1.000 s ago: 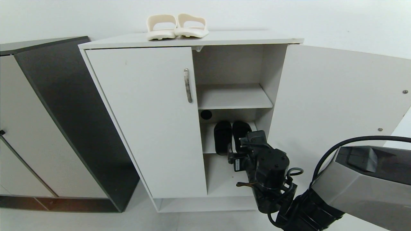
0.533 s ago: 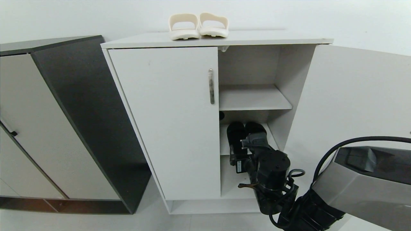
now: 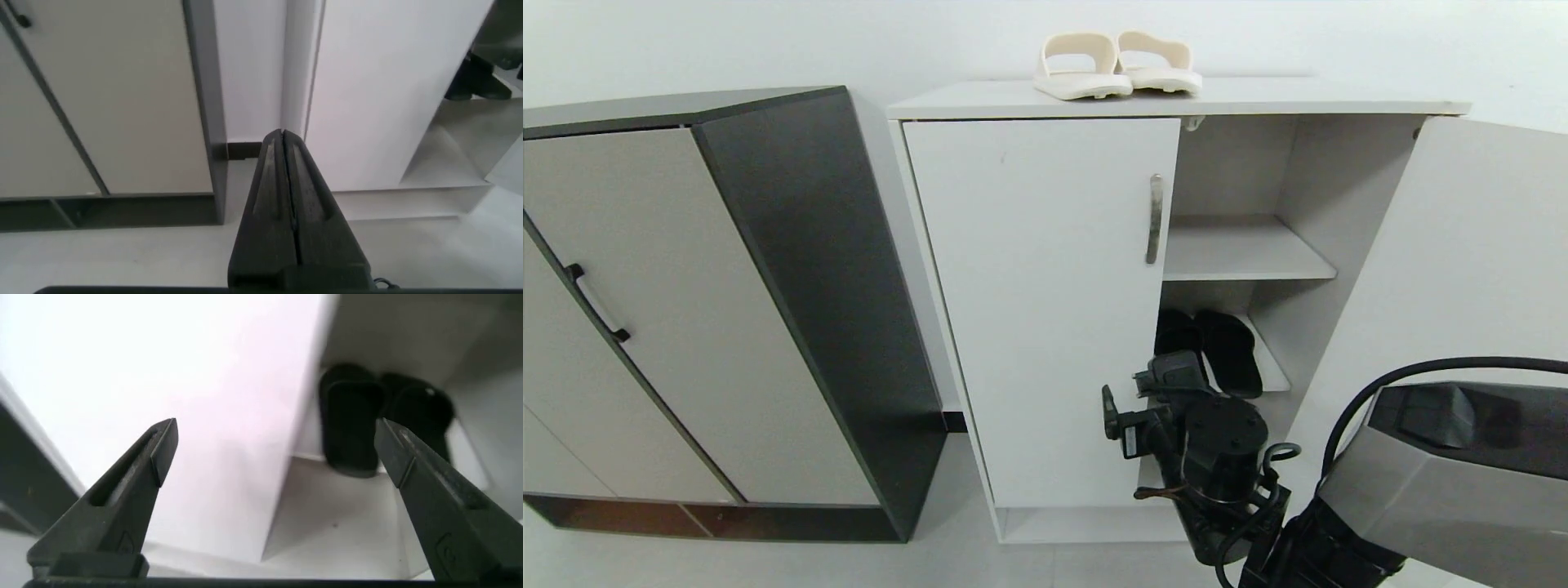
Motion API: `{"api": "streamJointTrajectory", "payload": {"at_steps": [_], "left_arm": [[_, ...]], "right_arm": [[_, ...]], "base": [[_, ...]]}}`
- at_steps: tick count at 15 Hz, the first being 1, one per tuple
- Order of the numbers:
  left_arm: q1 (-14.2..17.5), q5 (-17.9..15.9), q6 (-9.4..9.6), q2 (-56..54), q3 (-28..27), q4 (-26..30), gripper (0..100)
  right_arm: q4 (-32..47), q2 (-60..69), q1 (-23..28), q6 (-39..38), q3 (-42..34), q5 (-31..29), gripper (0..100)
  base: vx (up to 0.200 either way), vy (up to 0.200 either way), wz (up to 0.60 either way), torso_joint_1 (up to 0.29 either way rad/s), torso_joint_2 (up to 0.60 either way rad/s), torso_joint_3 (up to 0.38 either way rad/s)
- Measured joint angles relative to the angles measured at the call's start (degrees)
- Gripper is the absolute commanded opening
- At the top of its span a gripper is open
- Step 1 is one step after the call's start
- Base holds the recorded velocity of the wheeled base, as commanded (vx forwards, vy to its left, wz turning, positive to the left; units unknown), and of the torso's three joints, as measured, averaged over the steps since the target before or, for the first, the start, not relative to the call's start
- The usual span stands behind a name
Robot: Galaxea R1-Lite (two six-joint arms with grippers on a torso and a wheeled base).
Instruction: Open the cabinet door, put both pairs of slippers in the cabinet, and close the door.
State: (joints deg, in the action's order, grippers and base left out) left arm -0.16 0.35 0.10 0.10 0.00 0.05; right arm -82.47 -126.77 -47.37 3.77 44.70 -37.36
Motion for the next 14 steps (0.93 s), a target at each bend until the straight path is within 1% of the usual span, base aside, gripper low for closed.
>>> {"api": "streamJointTrajectory", "payload": {"at_steps": [3,14], "left_arm": [[0.09,-0.04,0.00,0.00,0.00,-0.05,0],[0.05,-0.02,-0.02,0.00,0.00,-0.05,0]], "right_arm": [[0.20,0.34,0.51,0.50,-1.44,1.49,100],[-0.02,0.41,0.55,0.59,-1.38,1.60,100]], "base": [[0.000,0.000,0.00,0.000,0.00,0.000],[0.000,0.000,0.00,0.000,0.00,0.000]]}}
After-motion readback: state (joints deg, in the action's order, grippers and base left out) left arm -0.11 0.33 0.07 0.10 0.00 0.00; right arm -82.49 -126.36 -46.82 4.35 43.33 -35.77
